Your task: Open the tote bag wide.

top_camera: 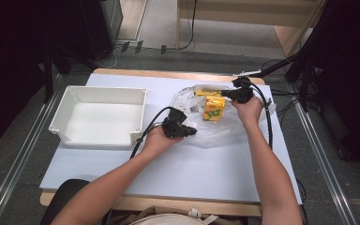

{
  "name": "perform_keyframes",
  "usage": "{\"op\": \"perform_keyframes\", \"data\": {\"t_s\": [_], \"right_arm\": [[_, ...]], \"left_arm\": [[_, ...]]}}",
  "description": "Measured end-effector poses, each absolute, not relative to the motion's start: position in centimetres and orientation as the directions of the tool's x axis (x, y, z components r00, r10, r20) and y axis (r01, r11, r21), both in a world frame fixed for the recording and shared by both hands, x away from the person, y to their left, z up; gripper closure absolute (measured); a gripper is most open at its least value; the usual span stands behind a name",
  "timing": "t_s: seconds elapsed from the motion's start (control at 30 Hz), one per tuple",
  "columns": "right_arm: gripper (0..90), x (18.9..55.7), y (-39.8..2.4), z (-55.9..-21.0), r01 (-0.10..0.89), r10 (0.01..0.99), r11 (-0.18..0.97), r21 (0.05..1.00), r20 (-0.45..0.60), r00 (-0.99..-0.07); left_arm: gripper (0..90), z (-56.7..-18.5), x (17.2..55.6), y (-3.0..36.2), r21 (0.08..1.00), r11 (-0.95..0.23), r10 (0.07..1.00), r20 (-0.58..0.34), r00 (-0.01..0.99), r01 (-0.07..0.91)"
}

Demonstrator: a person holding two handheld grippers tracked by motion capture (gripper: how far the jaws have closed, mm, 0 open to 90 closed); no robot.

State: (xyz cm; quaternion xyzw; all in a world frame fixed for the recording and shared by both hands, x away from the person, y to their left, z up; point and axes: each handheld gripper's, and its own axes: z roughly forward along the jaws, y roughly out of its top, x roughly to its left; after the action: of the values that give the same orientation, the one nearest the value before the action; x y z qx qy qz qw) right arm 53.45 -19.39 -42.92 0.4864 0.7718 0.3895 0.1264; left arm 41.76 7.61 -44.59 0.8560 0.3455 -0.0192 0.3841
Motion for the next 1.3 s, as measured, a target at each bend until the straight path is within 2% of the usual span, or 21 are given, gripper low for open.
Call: {"op": "perform_keyframes", "data": {"t_s": [0.13,0.27,0.57,0.9,1.3], "right_arm": [[90.0,52.4,-19.5,-41.6,0.624,0.84,0.255,0.739,0.151,-0.522],[89.3,51.5,-19.7,-41.0,0.62,0.829,0.24,0.747,0.174,-0.531],[79.1,50.2,-19.8,-40.0,0.612,0.817,0.238,0.754,0.186,-0.546],[73.3,48.2,-20.8,-39.1,0.589,0.822,0.248,0.769,0.155,-0.548],[68.6,45.6,-21.9,-39.7,0.606,0.814,0.237,0.76,0.186,-0.551]], "left_arm": [[80.4,-43.9,42.1,7.8,0.645,-0.465,0.572,-0.304,0.762,0.606],[76.2,-43.1,42.1,8.0,0.663,-0.453,0.567,-0.301,0.767,0.596],[59.2,-41.4,42.2,8.1,0.682,-0.444,0.539,-0.314,0.781,0.581],[50.6,-40.0,42.8,7.6,0.699,-0.463,0.524,-0.279,0.804,0.544],[44.0,-38.5,44.6,7.4,0.704,-0.476,0.509,-0.269,0.818,0.528]]}}
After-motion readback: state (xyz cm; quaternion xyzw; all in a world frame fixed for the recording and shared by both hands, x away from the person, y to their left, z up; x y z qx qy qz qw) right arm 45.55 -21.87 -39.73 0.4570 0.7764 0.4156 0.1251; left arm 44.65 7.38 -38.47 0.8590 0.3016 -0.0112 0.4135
